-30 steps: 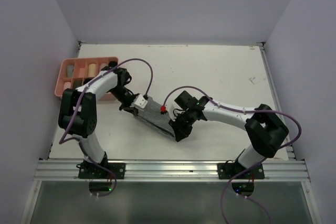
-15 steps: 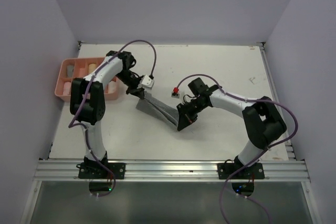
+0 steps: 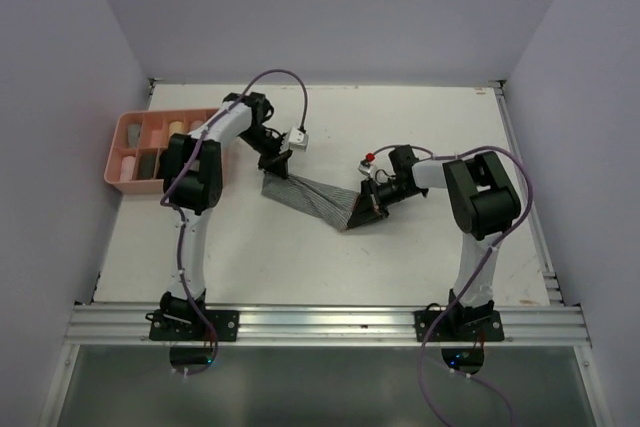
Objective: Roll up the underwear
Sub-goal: Fold the underwear
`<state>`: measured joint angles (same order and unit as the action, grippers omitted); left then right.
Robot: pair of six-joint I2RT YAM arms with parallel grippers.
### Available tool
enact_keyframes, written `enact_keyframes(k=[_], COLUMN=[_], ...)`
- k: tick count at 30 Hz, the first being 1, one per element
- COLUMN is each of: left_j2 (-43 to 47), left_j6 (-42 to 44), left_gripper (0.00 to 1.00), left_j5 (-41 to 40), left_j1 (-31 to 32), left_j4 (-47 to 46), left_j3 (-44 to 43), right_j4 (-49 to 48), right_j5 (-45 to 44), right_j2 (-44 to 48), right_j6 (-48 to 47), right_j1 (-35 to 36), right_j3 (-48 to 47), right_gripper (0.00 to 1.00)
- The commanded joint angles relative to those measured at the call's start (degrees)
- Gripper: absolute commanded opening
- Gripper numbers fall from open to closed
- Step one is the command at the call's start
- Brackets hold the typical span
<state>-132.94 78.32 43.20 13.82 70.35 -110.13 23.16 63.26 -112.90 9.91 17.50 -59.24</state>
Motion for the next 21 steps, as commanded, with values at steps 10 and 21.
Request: enact_keyframes(k=[10, 21], left_j2=[-1.4, 1.3], left_j6=[-16.2, -22.9], left_gripper=[0.32, 0.55], left_j5=[-2.4, -4.2], left_j1=[0.2, 0.2], left_j4=[-17.6, -23.8], left_j3=[1.3, 1.6], right_j4=[4.6, 18.2], right_j5=[2.7, -24.5], right_j2=[-7.5, 0.0], right_j6=[4.1, 2.7], right_j1=[-2.4, -6.9], right_j3=[-14.7, -30.7], right_gripper=[0.35, 0.29])
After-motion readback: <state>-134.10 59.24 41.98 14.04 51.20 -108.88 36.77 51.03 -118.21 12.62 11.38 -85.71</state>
